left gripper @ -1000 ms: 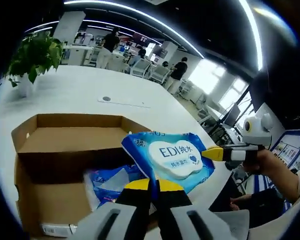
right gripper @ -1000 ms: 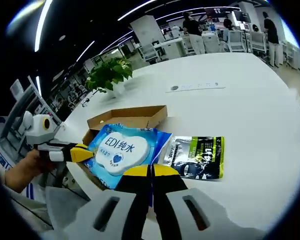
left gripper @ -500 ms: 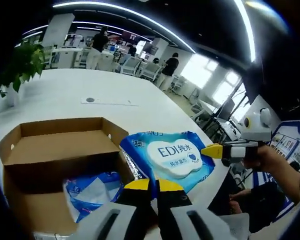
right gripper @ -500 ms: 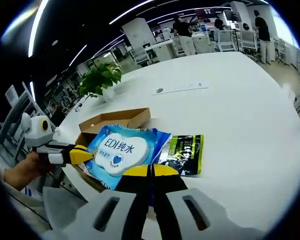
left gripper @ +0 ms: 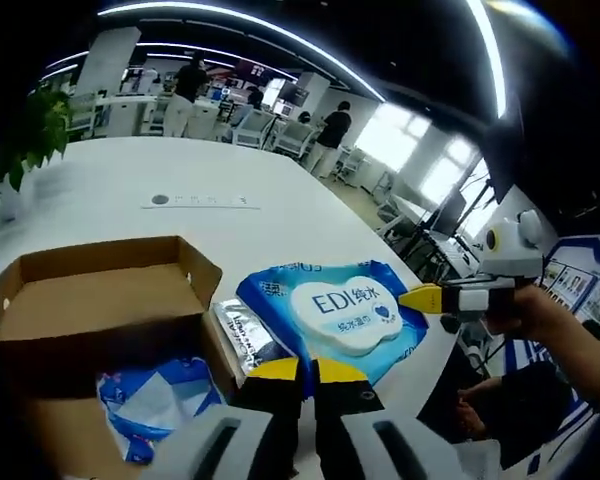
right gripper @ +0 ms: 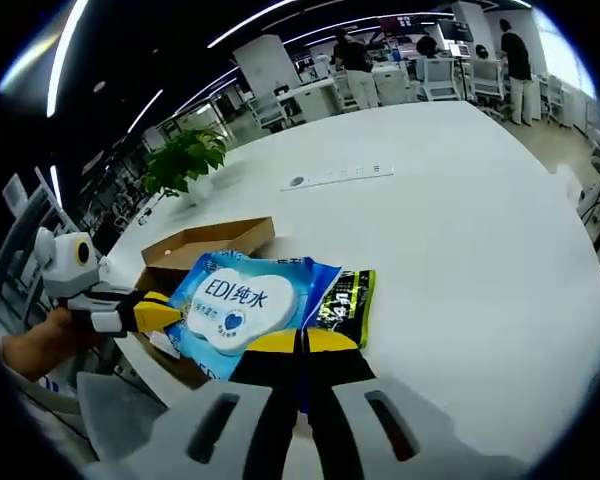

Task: Operate the shoe box by opening the lid, removing the specified soft item, and placing it in the target area until the item is outside and the box remains undamaged.

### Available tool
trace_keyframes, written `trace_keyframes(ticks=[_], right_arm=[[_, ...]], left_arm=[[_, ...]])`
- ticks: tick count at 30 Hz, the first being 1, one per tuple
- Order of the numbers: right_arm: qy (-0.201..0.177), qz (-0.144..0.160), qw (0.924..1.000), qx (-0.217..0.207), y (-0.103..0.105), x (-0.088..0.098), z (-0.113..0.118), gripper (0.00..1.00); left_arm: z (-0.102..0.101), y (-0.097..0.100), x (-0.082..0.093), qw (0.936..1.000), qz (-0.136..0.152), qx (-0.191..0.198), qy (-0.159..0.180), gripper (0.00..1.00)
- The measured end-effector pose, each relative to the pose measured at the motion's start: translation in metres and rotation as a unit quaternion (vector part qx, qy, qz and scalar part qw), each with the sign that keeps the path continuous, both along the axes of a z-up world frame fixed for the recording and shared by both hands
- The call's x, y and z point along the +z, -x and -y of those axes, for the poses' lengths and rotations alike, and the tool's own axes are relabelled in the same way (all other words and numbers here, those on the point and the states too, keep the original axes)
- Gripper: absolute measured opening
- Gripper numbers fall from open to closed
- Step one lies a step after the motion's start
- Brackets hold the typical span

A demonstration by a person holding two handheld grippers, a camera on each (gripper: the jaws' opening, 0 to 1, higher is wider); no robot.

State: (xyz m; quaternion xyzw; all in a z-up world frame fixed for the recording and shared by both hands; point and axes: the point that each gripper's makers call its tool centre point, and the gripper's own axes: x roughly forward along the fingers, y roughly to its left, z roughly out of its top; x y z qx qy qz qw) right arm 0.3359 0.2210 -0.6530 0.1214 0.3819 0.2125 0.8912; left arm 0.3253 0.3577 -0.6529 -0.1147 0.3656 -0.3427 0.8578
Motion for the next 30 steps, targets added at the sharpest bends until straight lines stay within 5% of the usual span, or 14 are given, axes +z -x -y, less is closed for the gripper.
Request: trace_keyframes(ticks=[30], right_arm=[[0.023, -0.029, 0.9987, 0.036, -0.053, -0.066, 0.003, 0.0]], left_arm=[[0.01, -0.044, -0.046, 0.9964, -0.024, -0.011, -0.081, 0.02]])
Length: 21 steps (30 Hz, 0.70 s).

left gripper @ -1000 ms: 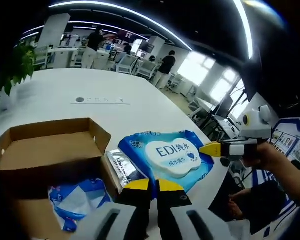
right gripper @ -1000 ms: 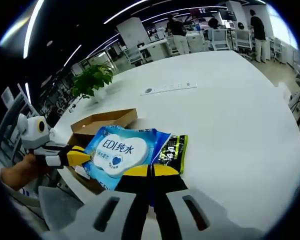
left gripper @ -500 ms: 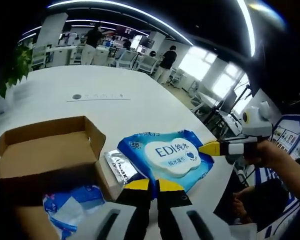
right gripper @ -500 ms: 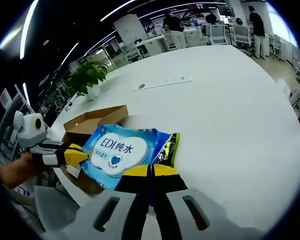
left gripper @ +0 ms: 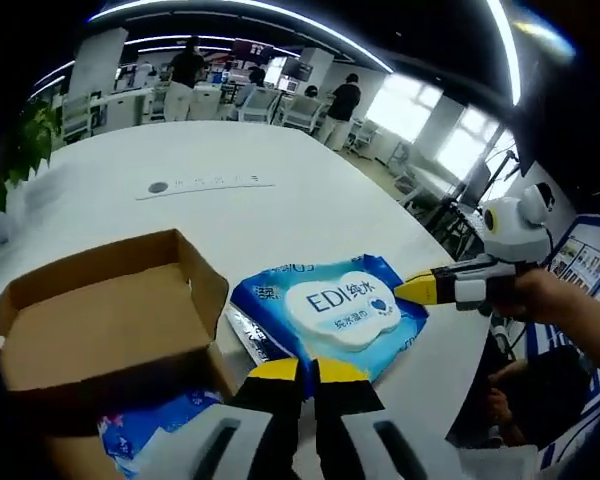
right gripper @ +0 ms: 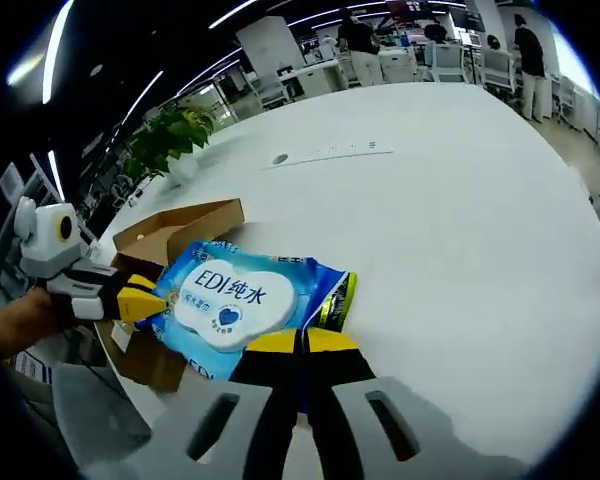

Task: Operate the shoe box by opening the lid, removing the specified soft item, and placing it in the target area until the item is outside and the box remains undamaged.

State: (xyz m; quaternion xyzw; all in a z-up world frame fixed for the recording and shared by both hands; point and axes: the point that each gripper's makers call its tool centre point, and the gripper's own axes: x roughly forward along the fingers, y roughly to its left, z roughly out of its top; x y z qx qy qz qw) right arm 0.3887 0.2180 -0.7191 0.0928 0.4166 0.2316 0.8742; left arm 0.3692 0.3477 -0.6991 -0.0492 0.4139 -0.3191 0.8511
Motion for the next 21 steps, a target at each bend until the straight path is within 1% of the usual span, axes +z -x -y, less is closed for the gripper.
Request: trace_keyframes(ticks=[3, 7, 15, 21], right_arm=[[0.006, -0.002, 1.0, 0.005, -0.005, -0.009, -0.002, 0.0], [0.016, -0.004, 0.9998, 0.008, -0.011, -0.02, -0.003, 0.0], [0.023, -0.006, 0.9997, -0.007, -0.02, -0.033, 0.0, 0.0], [0.031, -0.008, 0.9994, -0.012, -0.021, -0.044, 0.0, 0.0]], left_arm=[[-0.001, -0.003, -0.006, 0.9999, -0.001, -0.004, -0.016, 0.02], [0.0, -0.006, -0.011, 0.9996, -0.002, -0.005, -0.026, 0.02], [0.004, -0.012, -0.016, 0.9989, 0.0, -0.015, -0.045, 0.02], [0.004, -0.012, -0.022, 0.997, 0.007, -0.027, -0.072, 0.03]])
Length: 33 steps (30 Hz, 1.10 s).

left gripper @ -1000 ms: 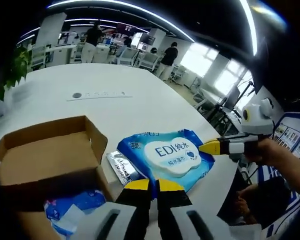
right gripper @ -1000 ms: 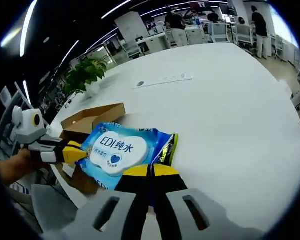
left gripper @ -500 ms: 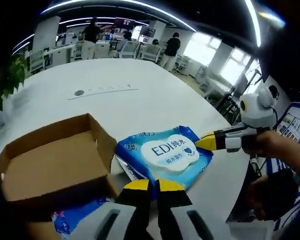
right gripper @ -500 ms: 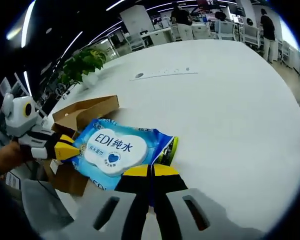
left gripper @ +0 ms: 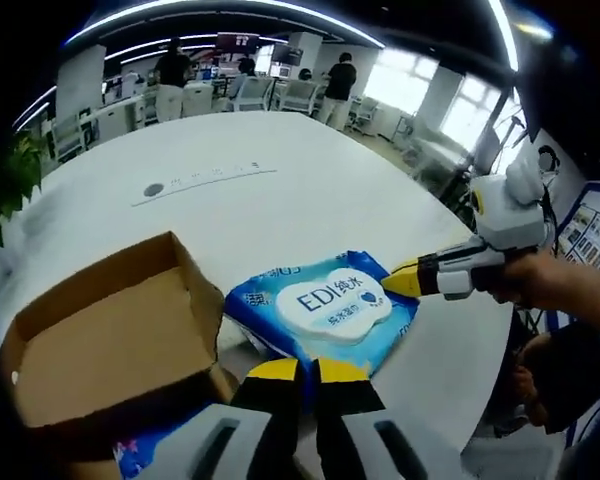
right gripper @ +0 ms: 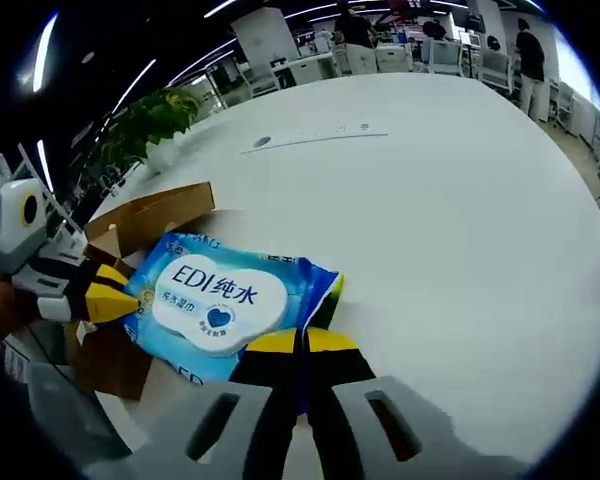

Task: Operate the shoe box by opening the lid, removing the specified soft item, and placing it in the target area until the item is outside and the box remains undamaged.

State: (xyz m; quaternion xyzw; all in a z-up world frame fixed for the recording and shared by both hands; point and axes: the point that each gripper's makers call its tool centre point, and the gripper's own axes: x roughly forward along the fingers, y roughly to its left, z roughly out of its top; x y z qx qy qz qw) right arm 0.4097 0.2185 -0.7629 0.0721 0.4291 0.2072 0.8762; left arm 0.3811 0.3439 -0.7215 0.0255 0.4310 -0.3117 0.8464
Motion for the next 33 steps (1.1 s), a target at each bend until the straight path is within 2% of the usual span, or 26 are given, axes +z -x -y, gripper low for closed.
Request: trace_keyframes(ticks=[13, 22, 26, 33], right_arm=[[-0.005, 0.009, 0.9996, -0.027, -0.004, 0.003, 0.008, 0.0], [-0.006, 0.01, 0.9992, -0.038, -0.004, -0.001, 0.008, 0.0], [-0.006, 0.012, 0.999, -0.042, -0.004, 0.0, 0.008, 0.0], [0.0, 0.018, 0.9991, -0.039, -0.002, 0.002, 0.006, 0.0]], left_arm=[[0.003, -0.002, -0.005, 0.9998, 0.001, -0.011, -0.015, 0.03], [0.002, 0.005, -0.01, 0.9976, 0.014, -0.041, -0.054, 0.04], [0.004, 0.012, -0.012, 0.9952, 0.006, -0.069, -0.07, 0.09], [0.004, 0.022, -0.005, 0.9941, 0.022, -0.082, -0.068, 0.19]])
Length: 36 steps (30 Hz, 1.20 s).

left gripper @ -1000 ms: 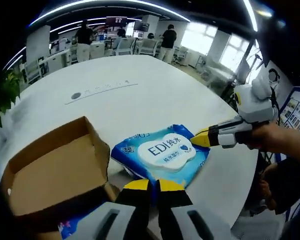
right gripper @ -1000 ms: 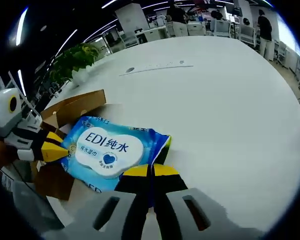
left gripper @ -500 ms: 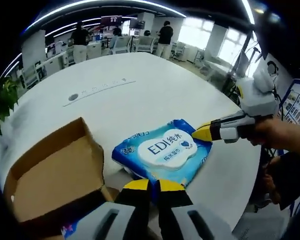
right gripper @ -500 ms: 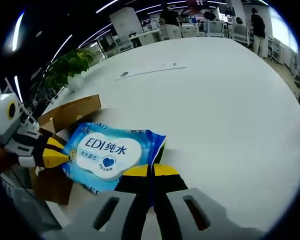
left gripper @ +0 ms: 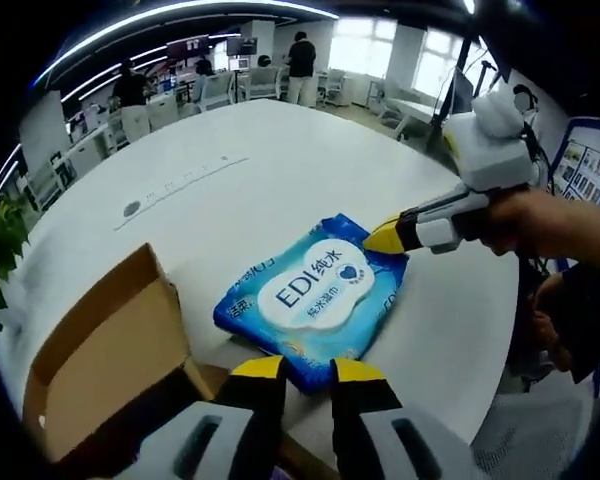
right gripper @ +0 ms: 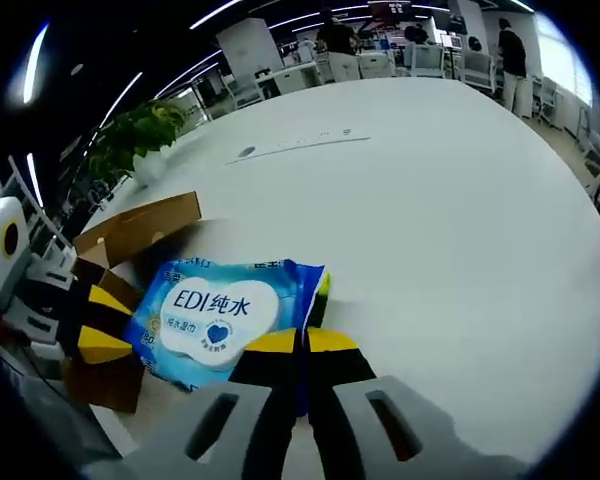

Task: Operate the shoe box by opening the lid, removing the specified soft item, and placing it in the target area until the item is outside and the box remains undamaged.

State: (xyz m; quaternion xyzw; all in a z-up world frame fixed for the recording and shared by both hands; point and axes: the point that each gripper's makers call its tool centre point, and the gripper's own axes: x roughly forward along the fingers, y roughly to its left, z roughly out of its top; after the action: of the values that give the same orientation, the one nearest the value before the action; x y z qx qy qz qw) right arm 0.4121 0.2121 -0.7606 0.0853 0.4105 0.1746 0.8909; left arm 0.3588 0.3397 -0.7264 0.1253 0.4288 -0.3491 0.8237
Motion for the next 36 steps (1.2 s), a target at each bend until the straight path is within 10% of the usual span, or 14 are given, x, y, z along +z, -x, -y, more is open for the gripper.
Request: trace_keyframes(ticks=[36], right_arm=[[0.057, 0.073, 0.9932, 0.071, 0.036, 0.069, -0.009, 0.26]], left_arm=[[-0.023, 0.019, 0.057, 0.9949, 0.04, 0.009, 0.092, 0.34]])
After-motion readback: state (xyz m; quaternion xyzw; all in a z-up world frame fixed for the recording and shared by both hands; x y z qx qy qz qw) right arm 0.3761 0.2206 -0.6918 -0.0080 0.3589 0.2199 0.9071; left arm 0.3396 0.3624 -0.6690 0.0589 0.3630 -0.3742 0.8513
